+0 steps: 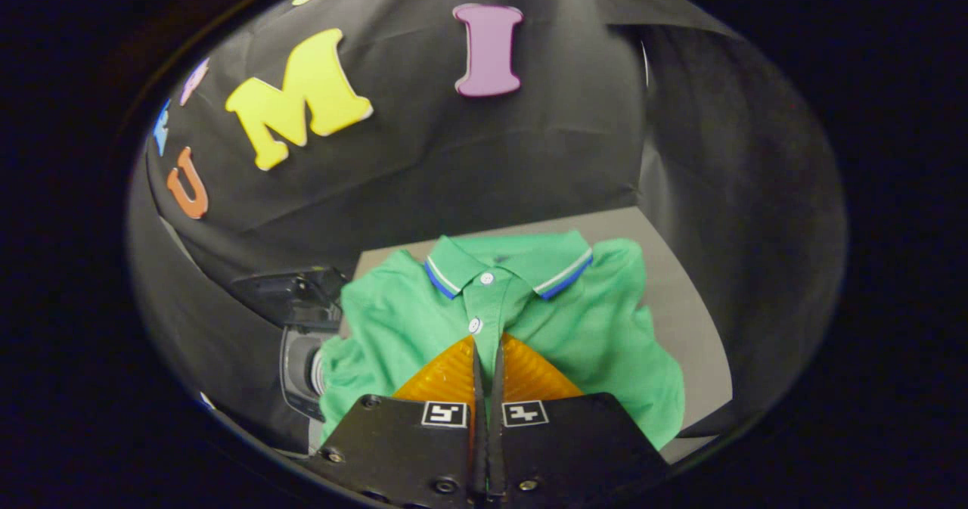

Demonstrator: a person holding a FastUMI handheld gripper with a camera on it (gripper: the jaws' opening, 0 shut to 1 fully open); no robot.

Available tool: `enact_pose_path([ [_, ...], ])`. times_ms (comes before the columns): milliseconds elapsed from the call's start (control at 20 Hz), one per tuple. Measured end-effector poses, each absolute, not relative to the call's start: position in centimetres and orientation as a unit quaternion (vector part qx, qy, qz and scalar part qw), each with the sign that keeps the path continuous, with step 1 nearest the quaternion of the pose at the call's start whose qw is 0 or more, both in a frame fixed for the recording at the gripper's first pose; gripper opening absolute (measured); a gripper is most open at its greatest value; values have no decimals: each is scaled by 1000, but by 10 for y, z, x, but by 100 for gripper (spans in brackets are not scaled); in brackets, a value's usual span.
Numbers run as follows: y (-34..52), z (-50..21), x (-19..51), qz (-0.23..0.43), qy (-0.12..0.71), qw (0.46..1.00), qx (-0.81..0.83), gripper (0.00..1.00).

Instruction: Put the clothes into the washing machine and then close the washing machine lid.

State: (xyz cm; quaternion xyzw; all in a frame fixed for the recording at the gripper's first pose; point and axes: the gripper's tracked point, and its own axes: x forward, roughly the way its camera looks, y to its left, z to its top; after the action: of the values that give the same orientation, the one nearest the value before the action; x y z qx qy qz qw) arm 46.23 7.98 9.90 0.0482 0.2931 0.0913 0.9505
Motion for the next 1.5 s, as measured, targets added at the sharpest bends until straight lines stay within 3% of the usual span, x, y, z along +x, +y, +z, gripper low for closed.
enact_pose_path([
  [650, 195, 264, 343, 210, 81, 971, 80, 4],
  [950, 267, 317, 300, 251, 23, 966, 61, 4],
  [1250, 347, 304, 293, 290, 31, 954, 63, 4],
  [1500, 406, 250, 314, 308, 70, 947, 59, 4],
])
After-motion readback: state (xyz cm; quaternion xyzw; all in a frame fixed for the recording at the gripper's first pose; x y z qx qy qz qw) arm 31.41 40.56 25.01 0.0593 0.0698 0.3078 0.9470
